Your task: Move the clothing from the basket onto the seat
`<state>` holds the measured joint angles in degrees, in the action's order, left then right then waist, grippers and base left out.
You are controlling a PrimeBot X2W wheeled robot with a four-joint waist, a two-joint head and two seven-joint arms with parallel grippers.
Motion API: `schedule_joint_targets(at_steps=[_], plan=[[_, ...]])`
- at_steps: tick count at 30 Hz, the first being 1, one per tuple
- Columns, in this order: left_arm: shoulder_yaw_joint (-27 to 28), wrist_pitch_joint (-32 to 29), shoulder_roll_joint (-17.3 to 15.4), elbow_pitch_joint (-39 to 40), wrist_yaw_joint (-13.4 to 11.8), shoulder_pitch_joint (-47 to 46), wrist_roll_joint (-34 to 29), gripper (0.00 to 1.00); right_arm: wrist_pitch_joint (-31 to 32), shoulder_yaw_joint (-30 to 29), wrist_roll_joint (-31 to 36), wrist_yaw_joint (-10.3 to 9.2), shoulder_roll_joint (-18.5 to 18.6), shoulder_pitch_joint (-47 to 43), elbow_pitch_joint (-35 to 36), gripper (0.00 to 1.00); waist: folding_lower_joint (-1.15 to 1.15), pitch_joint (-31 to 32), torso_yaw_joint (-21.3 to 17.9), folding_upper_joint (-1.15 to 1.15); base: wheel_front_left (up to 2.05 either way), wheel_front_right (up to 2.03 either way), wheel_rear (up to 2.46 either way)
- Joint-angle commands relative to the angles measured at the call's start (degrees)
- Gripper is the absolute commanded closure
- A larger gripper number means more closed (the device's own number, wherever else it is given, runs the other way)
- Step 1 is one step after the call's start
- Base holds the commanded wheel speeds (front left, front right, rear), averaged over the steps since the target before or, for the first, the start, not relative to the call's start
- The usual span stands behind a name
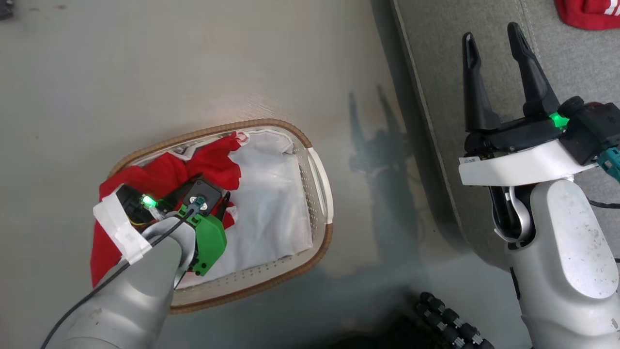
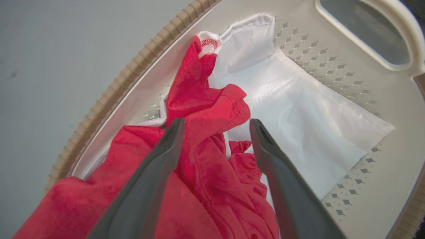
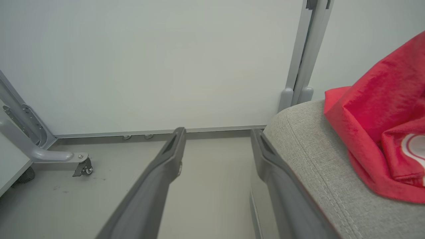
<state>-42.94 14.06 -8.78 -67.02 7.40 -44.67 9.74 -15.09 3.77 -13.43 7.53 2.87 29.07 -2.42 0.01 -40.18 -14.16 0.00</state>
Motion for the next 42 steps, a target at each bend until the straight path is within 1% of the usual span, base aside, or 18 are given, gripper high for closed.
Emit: schedule_joint_targets(at_steps=[1,3,10,14,15,16,17,18,26,32,34,35,42], plan=[[-0.47,-0.42,-1.22,-0.95,0.13,-1.88,-0.49,0.0,-0.11,0.25,0.18,-0.08,0.05,0.73,0.77,0.0,-0.01,-5.5,-4.56,0.0,0.0,0.0,0.0],[-0.6,-0.98,-1.48,-2.17,0.13,-3.28,-0.3,0.0,-0.12,0.68,-0.06,-0.08,0.04,1.19,1.93,0.0,-0.01,-6.56,-5.11,0.0,0.0,0.0,0.0],[-0.25,-4.53,-2.72,-5.15,-2.66,-5.92,0.4,0.0,-0.12,1.25,-1.15,-0.08,0.05,2.0,3.35,0.0,-0.01,-8.96,-6.39,0.0,0.0,0.0,0.0],[0.03,-5.96,-2.65,-5.81,-3.35,-5.71,1.31,0.0,-0.11,1.27,-0.92,-0.08,0.06,2.18,3.49,0.0,-0.01,-9.31,-6.67,0.0,0.0,0.0,0.0],[0.02,-6.14,-2.59,-5.9,-3.33,-5.55,1.49,0.21,-0.12,1.25,-0.97,-0.08,0.06,2.2,3.44,0.0,-0.01,-9.31,-6.67,0.0,0.0,0.0,0.0],[-0.03,-6.19,-2.48,-6.01,-3.23,-5.28,1.54,0.52,-0.12,1.2,-0.98,-0.08,0.07,2.21,3.34,0.0,-0.01,-9.25,-6.63,0.0,0.0,0.0,0.0],[0.0,-5.91,-2.35,-6.06,-3.01,-5.05,1.81,0.85,-0.12,1.14,-1.08,-0.08,0.06,2.17,3.23,0.0,-0.01,-9.15,-6.56,0.0,0.0,0.0,0.0],[0.01,-5.43,-2.05,-6.08,-2.8,-4.71,2.06,1.0,-0.12,1.06,-1.1,-0.08,0.06,2.09,3.07,0.0,-0.01,-8.92,-6.44,0.0,0.0,0.0,0.0],[-0.37,-1.18,0.99,-5.24,-1.68,-2.15,3.38,1.0,-0.12,0.24,1.48,-0.08,0.09,0.69,1.41,0.0,-0.01,-4.89,-4.27,0.0,0.0,0.0,0.0],[0.83,0.93,3.37,-0.66,-0.63,0.7,6.37,1.0,-0.12,-0.1,4.31,-0.08,0.11,-0.8,-0.37,0.0,-0.01,0.38,-1.69,0.0,0.0,0.0,0.0],[0.86,1.21,3.65,2.22,-0.36,1.75,6.91,1.0,-0.12,-0.33,4.98,-0.08,0.11,-1.34,-1.02,0.0,-0.01,2.46,-0.78,0.0,0.0,0.0,0.0],[1.32,1.27,3.71,5.11,-0.27,2.19,7.27,1.0,-0.11,-0.49,5.39,-0.08,0.11,-1.7,-1.31,0.0,-0.01,3.63,-0.25,0.0,0.0,0.0,0.0],[2.45,1.08,0.79,21.32,-0.02,7.6,6.53,1.0,-0.12,-1.91,8.1,-0.08,0.13,-4.75,-3.03,0.0,-0.01,11.39,2.88,0.0,0.0,0.0,0.0]])
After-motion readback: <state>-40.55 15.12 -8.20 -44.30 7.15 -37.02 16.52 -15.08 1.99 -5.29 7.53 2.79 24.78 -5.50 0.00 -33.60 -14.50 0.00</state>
